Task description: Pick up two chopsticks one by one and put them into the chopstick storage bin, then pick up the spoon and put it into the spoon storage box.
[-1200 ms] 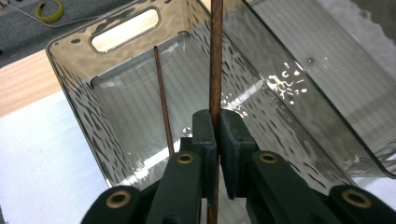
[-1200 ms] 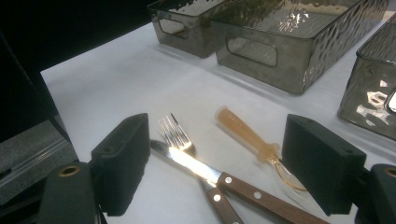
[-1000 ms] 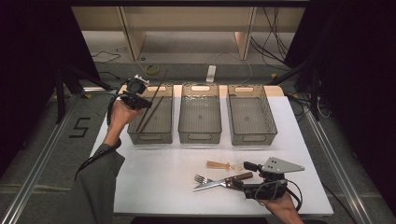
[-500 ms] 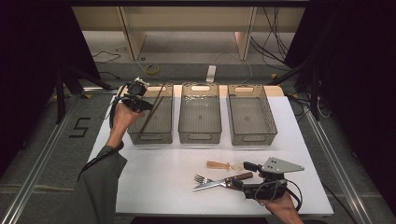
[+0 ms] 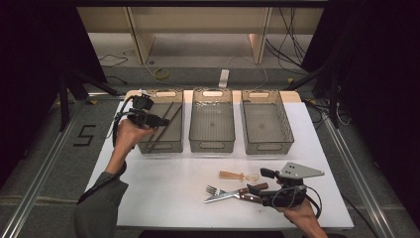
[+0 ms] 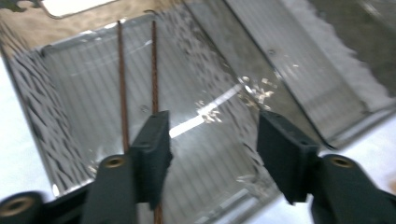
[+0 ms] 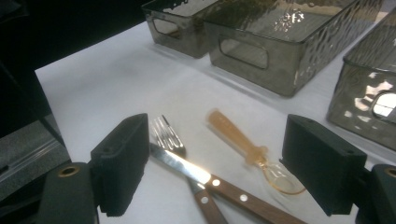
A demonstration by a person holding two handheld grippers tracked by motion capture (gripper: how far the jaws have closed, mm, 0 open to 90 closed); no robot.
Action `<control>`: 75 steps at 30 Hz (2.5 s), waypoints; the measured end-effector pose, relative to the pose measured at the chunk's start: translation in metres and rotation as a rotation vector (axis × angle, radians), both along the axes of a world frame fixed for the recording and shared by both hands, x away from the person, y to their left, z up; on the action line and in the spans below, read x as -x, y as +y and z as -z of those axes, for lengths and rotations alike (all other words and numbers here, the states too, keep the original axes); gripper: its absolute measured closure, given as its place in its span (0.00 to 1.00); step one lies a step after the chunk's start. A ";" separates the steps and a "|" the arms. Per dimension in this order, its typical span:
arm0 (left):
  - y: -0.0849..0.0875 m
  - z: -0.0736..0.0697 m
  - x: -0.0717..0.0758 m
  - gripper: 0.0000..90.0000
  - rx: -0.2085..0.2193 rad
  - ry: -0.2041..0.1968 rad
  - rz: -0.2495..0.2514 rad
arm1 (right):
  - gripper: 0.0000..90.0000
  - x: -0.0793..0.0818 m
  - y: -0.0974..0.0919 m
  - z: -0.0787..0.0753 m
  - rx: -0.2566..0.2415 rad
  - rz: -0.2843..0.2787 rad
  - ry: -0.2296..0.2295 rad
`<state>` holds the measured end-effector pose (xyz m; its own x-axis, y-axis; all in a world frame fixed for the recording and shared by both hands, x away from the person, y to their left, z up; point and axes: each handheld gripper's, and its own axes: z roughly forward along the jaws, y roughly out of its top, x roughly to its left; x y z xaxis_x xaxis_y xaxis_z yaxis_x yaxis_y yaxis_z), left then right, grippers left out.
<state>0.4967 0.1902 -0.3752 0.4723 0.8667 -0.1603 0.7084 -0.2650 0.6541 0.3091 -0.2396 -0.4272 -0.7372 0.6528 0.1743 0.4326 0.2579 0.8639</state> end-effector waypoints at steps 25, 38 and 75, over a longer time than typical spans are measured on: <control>-0.009 0.025 0.092 0.20 0.174 -0.135 0.107 | 0.29 -0.055 0.025 -0.002 0.209 -0.103 0.068; -0.015 0.034 0.116 0.16 0.190 -0.167 0.139 | 0.30 -0.073 0.039 0.002 0.254 -0.121 0.100; -0.015 0.043 0.149 0.14 0.157 -0.221 0.159 | 0.39 -0.106 0.075 0.008 0.441 -0.226 0.185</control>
